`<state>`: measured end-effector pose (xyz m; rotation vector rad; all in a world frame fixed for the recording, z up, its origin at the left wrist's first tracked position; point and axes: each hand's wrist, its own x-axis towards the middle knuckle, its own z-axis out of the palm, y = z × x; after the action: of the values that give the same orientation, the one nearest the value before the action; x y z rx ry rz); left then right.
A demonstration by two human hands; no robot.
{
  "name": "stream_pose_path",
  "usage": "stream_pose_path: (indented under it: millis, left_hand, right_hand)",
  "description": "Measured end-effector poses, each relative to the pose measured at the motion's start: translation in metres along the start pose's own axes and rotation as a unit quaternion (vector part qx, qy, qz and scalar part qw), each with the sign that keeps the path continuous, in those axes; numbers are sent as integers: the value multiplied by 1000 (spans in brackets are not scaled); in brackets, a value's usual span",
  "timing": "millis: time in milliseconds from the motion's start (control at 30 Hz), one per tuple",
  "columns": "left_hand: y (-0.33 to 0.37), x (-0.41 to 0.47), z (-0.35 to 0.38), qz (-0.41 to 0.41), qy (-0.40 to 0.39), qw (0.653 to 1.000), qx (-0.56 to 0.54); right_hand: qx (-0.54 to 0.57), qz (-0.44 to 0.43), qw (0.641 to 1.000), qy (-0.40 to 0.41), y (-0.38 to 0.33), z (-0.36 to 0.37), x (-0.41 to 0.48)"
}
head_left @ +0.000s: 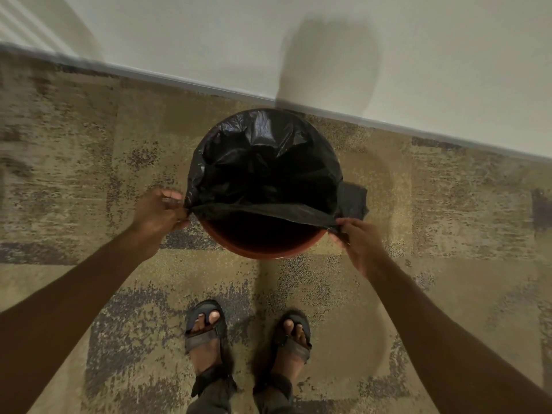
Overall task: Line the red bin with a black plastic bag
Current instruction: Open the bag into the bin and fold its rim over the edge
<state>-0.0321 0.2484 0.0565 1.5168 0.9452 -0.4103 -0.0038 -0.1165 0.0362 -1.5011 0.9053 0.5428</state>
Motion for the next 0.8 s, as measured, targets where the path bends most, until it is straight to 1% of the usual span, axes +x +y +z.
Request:
stream_pose_path:
  millis: [100,200,267,367,467,533,633,733,800]
  left_hand:
    - [-5,-5,5,-49,10,998,-23]
    - [-1,-6,9,-117,9,992,-41]
    - [2,-6,10,-156,-1,982,-107]
    - [4,-8,9,-195,-18,955,-225]
    - [2,-12,9,-203,-29,934,-291]
    - [1,-16,12,-197,-44,929,-309]
    - [-2,-21,17,-186,-59,934,-298]
    - [-8,-23,19,-178,-64,939,-289]
    - [-15,-24,18,-166,-71,955,-236]
  right_hand:
    - [67,33,997,23,-1,3,-2]
    - [56,30,998,14,-3,5,-2]
    - [43,30,999,-6,-4,6,-2]
    - [46,34,998,-22,-2,6,-2]
    - [17,30,999,-37,3,6,-3]
    - [-27,14,999,-37,9,4,-6]
    - [-101,-16,994,-40,17,2,-13]
    - [-145,-38,988,-45,22,5,-20]
    - [-166,-48,984,-48,24,8,-23]
